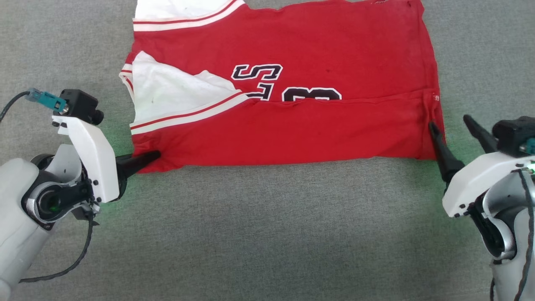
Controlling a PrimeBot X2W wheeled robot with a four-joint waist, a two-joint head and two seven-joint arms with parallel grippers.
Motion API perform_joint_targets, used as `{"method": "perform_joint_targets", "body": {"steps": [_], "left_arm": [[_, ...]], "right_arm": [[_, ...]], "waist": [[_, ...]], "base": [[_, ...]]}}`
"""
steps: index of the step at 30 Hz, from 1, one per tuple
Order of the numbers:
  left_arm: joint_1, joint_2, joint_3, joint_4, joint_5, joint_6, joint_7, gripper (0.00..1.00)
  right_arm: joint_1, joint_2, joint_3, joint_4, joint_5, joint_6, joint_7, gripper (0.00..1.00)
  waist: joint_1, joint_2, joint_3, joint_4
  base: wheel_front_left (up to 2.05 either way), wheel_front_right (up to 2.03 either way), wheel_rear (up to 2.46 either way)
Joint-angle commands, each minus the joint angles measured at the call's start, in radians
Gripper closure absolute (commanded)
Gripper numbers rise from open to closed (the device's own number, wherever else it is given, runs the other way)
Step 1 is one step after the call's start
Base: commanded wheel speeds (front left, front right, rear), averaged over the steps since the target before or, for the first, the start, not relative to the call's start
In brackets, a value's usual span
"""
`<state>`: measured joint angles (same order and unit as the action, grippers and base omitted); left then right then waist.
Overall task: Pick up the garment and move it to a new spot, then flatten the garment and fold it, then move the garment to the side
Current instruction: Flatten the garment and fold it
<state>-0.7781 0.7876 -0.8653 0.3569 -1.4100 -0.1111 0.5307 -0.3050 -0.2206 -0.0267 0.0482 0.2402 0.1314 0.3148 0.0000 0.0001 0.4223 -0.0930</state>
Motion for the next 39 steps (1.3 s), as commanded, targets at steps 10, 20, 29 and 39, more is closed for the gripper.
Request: {"method": "perform_joint_targets", "body": {"steps": [10, 20, 29, 39], "left_arm": [[0.012, -0.061, -0.042, -0.019, 0.03, -0.018, -0.034, 1.0], [0.039, -0.069, -0.047, -0.028, 0.036, -0.019, -0.099, 1.0], [0.168, 0.004, -0.059, -0.145, 0.012, -0.019, -0.185, 1.0], [0.373, 0.066, -0.089, -0.382, 0.021, 0.044, -0.294, 1.0]], "right_arm": [[-0.041, -0.153, 0.126, -0.002, 0.102, -0.002, 0.335, 0.0], [-0.045, -0.194, 0.138, 0.017, 0.137, -0.003, 0.407, 1.0], [0.016, -0.233, 0.146, -0.01, 0.169, -0.002, 0.392, 1.0], [0.173, -0.317, 0.126, -0.109, 0.238, -0.002, 0.47, 1.0]], "waist": [[0.0, -0.0001, 0.019, 0.035], [0.0, -0.0001, -0.005, 0.055], [0.0, -0.0001, -0.079, 0.067], [0.0, -0.0001, -0.1, 0.09]], "base": [[0.0, 0.0, 0.0], [0.0, 0.0, 0.0], [0.0, 0.0, 0.0], [0.0, 0.0, 0.0]]}}
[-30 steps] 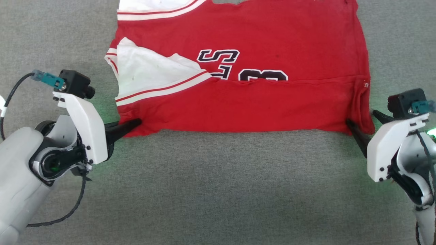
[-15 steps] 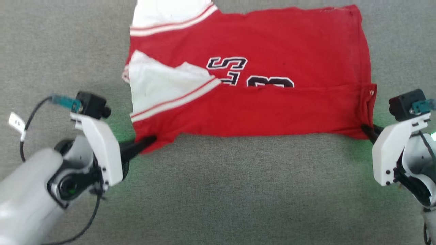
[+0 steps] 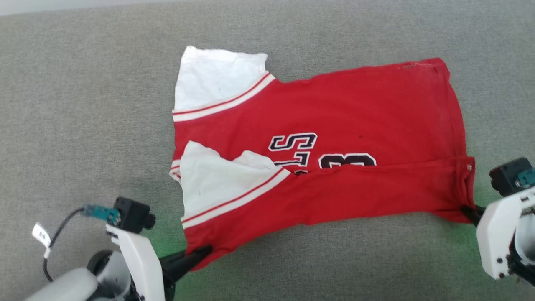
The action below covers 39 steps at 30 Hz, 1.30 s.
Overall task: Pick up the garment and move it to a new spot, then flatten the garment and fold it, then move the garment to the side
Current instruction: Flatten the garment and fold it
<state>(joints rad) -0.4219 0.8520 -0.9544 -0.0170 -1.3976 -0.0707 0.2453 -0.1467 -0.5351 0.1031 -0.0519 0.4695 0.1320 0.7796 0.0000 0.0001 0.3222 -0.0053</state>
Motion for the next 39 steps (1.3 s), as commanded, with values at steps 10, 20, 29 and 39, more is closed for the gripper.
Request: {"method": "perform_joint_targets", "body": {"steps": [10, 20, 29, 39], "left_arm": [[0.054, 0.007, 0.025, -0.058, -0.002, 0.041, -0.078, 0.53], [0.054, 0.088, 0.152, -0.082, -0.003, 0.077, -0.232, 0.0], [-0.092, 0.083, 0.288, 0.066, 0.008, 0.062, -0.338, 0.0], [-0.421, 0.045, 0.284, 0.385, 0.053, 0.0, -0.146, 0.0]], "right_arm": [[0.063, 0.051, -0.092, -0.065, -0.022, -0.003, -0.076, 0.46], [0.013, 0.164, -0.12, -0.114, -0.128, -0.003, -0.291, 0.0], [-0.054, 0.327, -0.096, -0.073, -0.259, -0.003, -0.608, 0.0], [-0.125, 0.441, -0.031, -0.01, -0.312, -0.003, -0.809, 0.0]], "waist": [[0.0, -0.0001, -0.006, 0.002], [0.0, -0.0001, 0.011, -0.047], [0.0, -0.0001, 0.058, -0.132], [0.0, -0.0001, 0.124, -0.262]], "base": [[0.0, 0.0, 0.0], [0.0, 0.0, 0.0], [0.0, 0.0, 0.0], [0.0, 0.0, 0.0]]}}
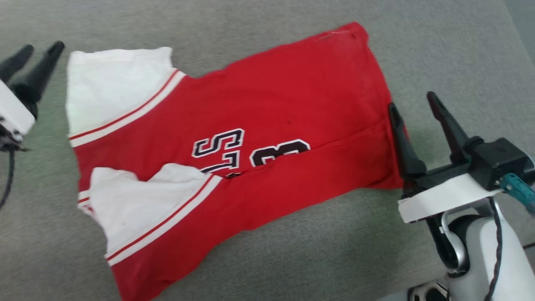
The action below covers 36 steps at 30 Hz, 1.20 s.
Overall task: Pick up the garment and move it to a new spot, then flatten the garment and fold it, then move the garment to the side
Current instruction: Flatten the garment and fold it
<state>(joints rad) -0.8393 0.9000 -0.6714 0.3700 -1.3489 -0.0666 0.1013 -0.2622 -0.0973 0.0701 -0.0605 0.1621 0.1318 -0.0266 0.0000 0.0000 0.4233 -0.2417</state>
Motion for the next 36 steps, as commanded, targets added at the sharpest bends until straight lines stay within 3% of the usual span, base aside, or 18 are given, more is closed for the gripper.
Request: {"method": "perform_joint_targets", "body": {"steps": [1, 6, 11, 15, 16, 19, 26, 36], "left_arm": [[-0.034, -0.009, -0.011, 0.032, 0.012, -0.008, 0.036, 0.0], [-0.192, -0.025, -0.126, 0.219, 0.074, -0.01, 0.33, 0.0], [-0.267, -0.049, -0.201, 0.32, 0.122, -0.005, 0.502, 0.0], [-0.299, -0.093, -0.217, 0.348, 0.115, -0.031, 0.541, 0.02], [-0.302, -0.107, -0.215, 0.353, 0.105, -0.037, 0.55, 0.37], [-0.321, -0.131, -0.222, 0.364, 0.106, -0.049, 0.548, 1.0], [-0.348, -0.166, -0.228, 0.392, 0.105, -0.059, 0.528, 1.0], [-0.386, -0.204, -0.252, 0.371, 0.115, -0.065, 0.496, 1.0]], "right_arm": [[-0.013, 0.007, 0.007, 0.006, -0.004, -0.002, -0.006, 0.0], [-0.021, 0.024, 0.003, 0.029, -0.001, -0.002, -0.022, 0.0], [-0.014, 0.029, -0.001, 0.039, 0.0, -0.002, -0.014, 0.0], [-0.029, 0.03, 0.0, 0.043, 0.0, -0.002, -0.001, 0.0], [-0.039, 0.022, 0.005, 0.045, -0.003, -0.002, 0.003, 0.0], [-0.088, -0.005, 0.013, 0.062, -0.004, -0.002, 0.039, 0.0], [-0.359, -0.131, 0.103, 0.228, 0.051, -0.002, 0.216, 0.0], [-0.678, -0.225, 0.25, 0.536, 0.203, -0.002, 0.475, 0.0]], "waist": [[0.0, 0.0, 0.029, -0.035], [0.0, 0.0, 0.045, -0.063], [0.0, 0.0, 0.05, -0.066], [0.0, 0.0, 0.059, -0.056], [0.0, 0.0, 0.061, -0.053], [0.0, 0.0, 0.069, -0.043], [0.0, 0.0, 0.083, -0.018], [0.0, 0.0, 0.116, 0.041]], "base": [[0.0, 0.0, 0.0], [0.0, 0.0, 0.0], [0.0, 0.0, 0.0], [0.0, 0.0, 0.0], [0.0, 0.0, 0.0], [0.0, 0.0, 0.0], [0.0, 0.0, 0.0], [0.0, 0.0, 0.0]]}}
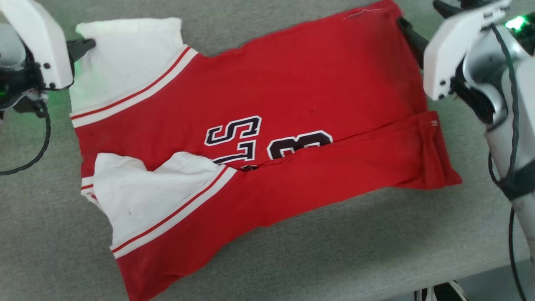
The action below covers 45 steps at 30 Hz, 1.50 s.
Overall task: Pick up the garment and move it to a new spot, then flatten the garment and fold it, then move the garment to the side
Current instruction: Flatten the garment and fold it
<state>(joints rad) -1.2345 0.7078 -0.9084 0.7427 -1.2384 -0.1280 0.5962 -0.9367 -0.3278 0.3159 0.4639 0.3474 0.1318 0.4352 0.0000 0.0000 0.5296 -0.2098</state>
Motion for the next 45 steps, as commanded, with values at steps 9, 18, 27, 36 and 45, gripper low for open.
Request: {"method": "perform_joint_targets", "body": {"steps": [9, 18, 27, 36, 45], "left_arm": [[-0.016, -0.031, -0.044, -0.076, -0.021, -0.004, -0.015, 1.0], [-0.01, -0.049, -0.047, -0.105, -0.061, -0.003, -0.083, 1.0], [0.046, -0.037, -0.029, -0.246, -0.135, -0.003, -0.255, 1.0], [0.27, 0.071, -0.05, -0.533, -0.194, -0.003, -0.452, 1.0], [0.609, 0.21, -0.063, -0.794, -0.235, -0.003, -0.731, 1.0]], "right_arm": [[-0.158, -0.041, 0.142, 0.16, 0.172, -0.002, 0.13, 0.0], [-0.188, -0.075, 0.23, 0.242, 0.235, -0.003, 0.087, 1.0], [-0.13, -0.143, 0.277, 0.202, 0.266, -0.002, -0.067, 1.0], [0.051, -0.251, 0.293, 0.068, 0.319, -0.002, -0.113, 1.0], [0.321, -0.34, 0.196, -0.133, 0.329, -0.002, -0.098, 1.0]], "waist": [[0.0, 0.0, 0.054, 0.048], [0.0, 0.0, 0.049, 0.069], [0.0, 0.0, -0.068, 0.125], [0.0, 0.0, -0.18, 0.181], [0.0, 0.0, -0.244, 0.196]], "base": [[0.0, 0.0, 0.0], [0.0, 0.0, 0.0], [0.0, 0.0, 0.0], [0.0, 0.0, 0.0], [0.0, 0.0, 0.0]]}}
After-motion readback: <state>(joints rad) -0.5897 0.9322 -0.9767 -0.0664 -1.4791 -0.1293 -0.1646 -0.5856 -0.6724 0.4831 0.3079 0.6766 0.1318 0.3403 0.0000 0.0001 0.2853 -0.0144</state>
